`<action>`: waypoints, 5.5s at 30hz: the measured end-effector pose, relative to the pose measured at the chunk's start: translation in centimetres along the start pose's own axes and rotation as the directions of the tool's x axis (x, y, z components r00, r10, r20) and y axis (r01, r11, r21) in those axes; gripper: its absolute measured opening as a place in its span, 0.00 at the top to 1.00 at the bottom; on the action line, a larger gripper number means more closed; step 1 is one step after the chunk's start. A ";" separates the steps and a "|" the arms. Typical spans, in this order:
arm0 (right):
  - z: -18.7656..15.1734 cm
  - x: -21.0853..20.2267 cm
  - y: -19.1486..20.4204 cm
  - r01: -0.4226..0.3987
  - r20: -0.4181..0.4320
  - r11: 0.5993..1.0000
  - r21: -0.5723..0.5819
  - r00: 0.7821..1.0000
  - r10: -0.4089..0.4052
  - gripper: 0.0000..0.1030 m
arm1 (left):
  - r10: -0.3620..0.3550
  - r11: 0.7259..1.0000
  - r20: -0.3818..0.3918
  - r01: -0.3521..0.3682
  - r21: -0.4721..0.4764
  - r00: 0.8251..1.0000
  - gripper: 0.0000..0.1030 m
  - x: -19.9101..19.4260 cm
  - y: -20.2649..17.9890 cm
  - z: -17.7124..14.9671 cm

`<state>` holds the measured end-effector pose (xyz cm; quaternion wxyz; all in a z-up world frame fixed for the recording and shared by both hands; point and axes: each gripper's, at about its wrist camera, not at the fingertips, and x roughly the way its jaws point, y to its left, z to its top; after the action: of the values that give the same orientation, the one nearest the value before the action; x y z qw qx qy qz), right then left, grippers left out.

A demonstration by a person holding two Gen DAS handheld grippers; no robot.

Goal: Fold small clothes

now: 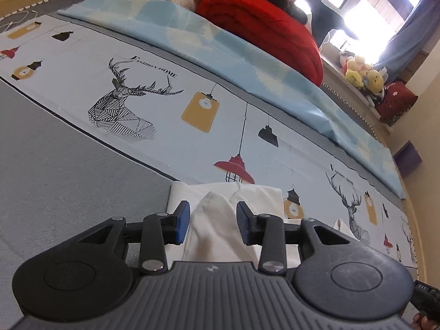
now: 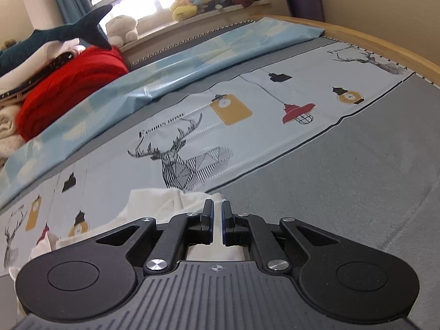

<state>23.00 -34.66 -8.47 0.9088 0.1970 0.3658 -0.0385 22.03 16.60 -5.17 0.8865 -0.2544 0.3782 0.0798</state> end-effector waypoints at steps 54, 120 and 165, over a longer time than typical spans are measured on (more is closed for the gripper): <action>-0.3 -2.3 -1.5 -0.022 -0.007 0.999 -0.042 1.000 0.022 0.81 | 0.080 0.959 -0.059 -0.061 0.276 0.995 0.73 -0.3 0.2 -1.3; -4.0 1.2 0.5 0.027 -0.378 0.985 -0.171 0.921 -0.091 0.54 | 0.210 0.936 -0.338 -0.089 0.340 0.917 0.59 3.3 0.7 -6.3; -5.5 -3.2 1.3 -0.038 -0.343 0.936 -0.349 0.935 -0.090 0.70 | 0.231 0.884 -0.363 -0.039 0.466 0.903 0.85 1.1 -1.6 -9.6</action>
<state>17.41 -31.55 -9.44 0.8480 0.0309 0.5266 0.0510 17.27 10.25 -10.92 0.8143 -0.0269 0.5799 -0.0012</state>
